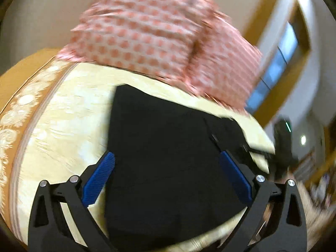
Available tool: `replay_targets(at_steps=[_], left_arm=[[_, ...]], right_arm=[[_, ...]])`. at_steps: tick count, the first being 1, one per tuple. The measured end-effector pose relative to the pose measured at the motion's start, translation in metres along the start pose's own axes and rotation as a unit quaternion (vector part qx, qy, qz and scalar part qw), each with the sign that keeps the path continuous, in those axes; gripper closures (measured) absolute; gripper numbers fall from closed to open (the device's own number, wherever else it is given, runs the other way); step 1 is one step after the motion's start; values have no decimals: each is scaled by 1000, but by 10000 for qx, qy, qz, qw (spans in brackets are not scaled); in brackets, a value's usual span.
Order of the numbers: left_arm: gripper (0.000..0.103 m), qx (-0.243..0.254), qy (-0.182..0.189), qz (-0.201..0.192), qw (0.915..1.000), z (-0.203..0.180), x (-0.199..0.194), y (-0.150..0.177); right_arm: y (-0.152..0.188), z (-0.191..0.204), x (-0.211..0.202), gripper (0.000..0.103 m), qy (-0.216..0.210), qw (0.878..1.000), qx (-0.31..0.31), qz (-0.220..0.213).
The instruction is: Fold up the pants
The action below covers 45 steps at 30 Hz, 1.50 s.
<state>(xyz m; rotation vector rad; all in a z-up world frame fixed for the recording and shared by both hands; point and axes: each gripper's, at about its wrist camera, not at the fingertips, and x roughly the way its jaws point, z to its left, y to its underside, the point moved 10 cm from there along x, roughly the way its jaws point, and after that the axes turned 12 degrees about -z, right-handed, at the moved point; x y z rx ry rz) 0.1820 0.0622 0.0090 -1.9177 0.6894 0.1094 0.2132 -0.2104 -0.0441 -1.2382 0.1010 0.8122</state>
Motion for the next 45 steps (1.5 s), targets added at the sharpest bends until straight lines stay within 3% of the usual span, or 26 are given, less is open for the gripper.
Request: replay_targets(at_steps=[2, 5, 11, 13, 14, 15, 17, 25, 30, 34, 36, 39, 40, 43, 45], left_arm=[[7, -416, -86, 261, 9988, 20, 12, -8], [22, -832, -158, 840, 9929, 41, 40, -7], [30, -601, -302, 1377, 9882, 52, 73, 7], [43, -412, -359, 1401, 9886, 49, 78, 8], [66, -285, -432, 1432, 9883, 47, 80, 11], [78, -219, -470, 1438, 9882, 47, 80, 12], [92, 93, -404, 1406, 9892, 36, 78, 11], [93, 736, -486, 1142, 9895, 10, 75, -19], [93, 952, -462, 802, 9912, -10, 103, -59], [93, 1065, -511, 474, 9919, -14, 141, -88], [93, 985, -576, 594, 9917, -5, 169, -88], [92, 756, -761, 1109, 9880, 14, 201, -65], [90, 722, -846, 1218, 9863, 20, 206, -58], [79, 667, -1049, 1237, 9845, 34, 211, -44], [64, 612, -1175, 1224, 9836, 39, 210, -44]], right_arm=[[0, 0, 0, 76, 8, 10000, -63, 7], [0, -7, 5, 76, -26, 9998, 184, 85], [3, -16, 14, 60, 56, 9989, 424, 197], [3, -12, 14, 64, 2, 9995, 284, 149], [2, -9, 14, 72, -33, 9997, 194, 127], [1, -6, 12, 74, -45, 9999, 97, 107], [-3, -2, 9, 80, -60, 10000, -3, 60], [-48, 9, 0, 88, -34, 9983, -483, -309], [-94, 5, 9, 91, 330, 9930, -895, -694], [-123, -15, 20, 91, 613, 9898, -815, -991], [-124, -31, 40, 91, 803, 9909, -686, -832], [-100, -62, 76, 91, 1057, 9938, -333, -117], [-96, -65, 80, 90, 1113, 9932, -328, -53], [-90, -68, 84, 82, 1299, 9907, -412, -19], [-89, -70, 83, 75, 1434, 9888, -419, 35]])
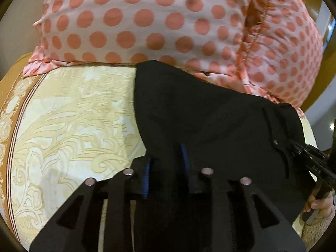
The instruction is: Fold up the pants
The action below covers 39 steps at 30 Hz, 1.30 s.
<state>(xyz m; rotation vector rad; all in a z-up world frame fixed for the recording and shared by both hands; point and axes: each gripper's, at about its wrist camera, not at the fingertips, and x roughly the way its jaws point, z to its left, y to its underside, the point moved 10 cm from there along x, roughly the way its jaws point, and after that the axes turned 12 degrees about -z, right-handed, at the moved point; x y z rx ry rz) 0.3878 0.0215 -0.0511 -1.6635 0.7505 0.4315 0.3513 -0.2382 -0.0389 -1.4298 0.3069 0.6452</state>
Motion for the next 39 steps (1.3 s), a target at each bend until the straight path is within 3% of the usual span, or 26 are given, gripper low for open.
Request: replay_targets(at_steps=[2, 4, 6, 7, 10, 13, 14, 18, 20, 21, 22, 23, 24, 26, 29, 32, 39], left_arm=[[58, -120, -111, -119, 9998, 6, -10, -4], [53, -94, -171, -373, 9991, 10, -28, -9], [31, -86, 35, -684, 9976, 1, -55, -10], [27, -101, 256, -764, 9967, -7, -66, -8], [22, -52, 973, -610, 9934, -38, -86, 12], [22, 218, 1173, -150, 9927, -60, -75, 42], [23, 291, 1100, -77, 9935, -61, -70, 45], [24, 616, 810, -32, 9948, -63, -54, 54], [24, 541, 714, -80, 9959, -63, -60, 53], [23, 531, 659, -137, 9963, -63, -66, 53], [19, 569, 594, -243, 9963, -62, -77, 54], [9, 678, 456, -427, 9957, -60, -92, 56], [2, 764, 311, -577, 9949, -56, -104, 57], [2, 1029, -108, -889, 9907, -47, -129, 65], [2, 1317, -622, -987, 9844, -40, -156, 94], [2, 1280, -745, -909, 9848, -35, -167, 122], [2, 977, -905, -665, 9889, -24, -169, 160]], right_arm=[[-1, -6, -10, 62, 158, 9999, 49, -48], [-10, -17, -38, 58, 435, 9978, 63, -491], [-15, -3, -65, 57, 132, 9961, 49, -874], [-11, 7, -73, 54, -87, 9959, 3, -905], [11, 40, -76, 52, -461, 9961, -383, -646], [39, 49, -55, 52, -383, 9977, -542, -104], [47, 48, -45, 51, -305, 9983, -489, 84], [50, 46, -41, 50, -219, 9991, -366, 27], [48, 45, -48, 47, -144, 9996, -228, -3], [47, 42, -58, 41, -81, 9999, -74, -98], [46, 39, -66, 22, -17, 9998, 22, -211], [46, 36, -76, 9, 98, 9993, 94, -350], [50, 33, -90, 9, 242, 9982, 176, -523], [60, 33, -103, 9, 239, 9977, 238, -584], [87, 46, -113, 9, 263, 9983, 178, -493], [114, 68, -117, 9, 226, 9990, 0, -381], [135, 94, -119, 9, 259, 9989, -176, -352]])
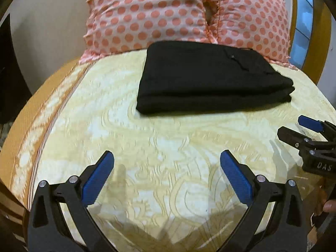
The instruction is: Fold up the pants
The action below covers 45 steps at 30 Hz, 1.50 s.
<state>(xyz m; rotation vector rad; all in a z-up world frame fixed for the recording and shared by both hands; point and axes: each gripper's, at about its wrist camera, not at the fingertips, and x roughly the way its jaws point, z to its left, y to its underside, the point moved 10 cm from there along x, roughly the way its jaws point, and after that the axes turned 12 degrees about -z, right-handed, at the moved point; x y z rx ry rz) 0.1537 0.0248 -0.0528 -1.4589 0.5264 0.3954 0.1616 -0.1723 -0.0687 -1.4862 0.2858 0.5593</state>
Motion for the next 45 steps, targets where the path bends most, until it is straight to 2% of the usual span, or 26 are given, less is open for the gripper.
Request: replay_targets(at_steps=[3, 5, 13, 20, 45], left_arm=[[2, -66, -22, 118, 9999, 0, 2, 10], [2, -106, -9, 57, 9999, 1, 1, 11], [2, -117, -49, -153, 9998, 0, -2, 13], [2, -130, -43, -370, 9992, -2, -5, 12], [2, -127, -39, -285, 9995, -3, -5, 13]], right_arm=[[7, 2, 1, 8, 226, 9997, -120, 44], [11, 3, 0, 1, 400, 9991, -145, 37], [13, 0, -3, 1, 670, 9977, 54, -90], [12, -2, -4, 1, 783, 9966, 118, -226], [12, -4, -5, 1, 786, 9965, 117, -267]])
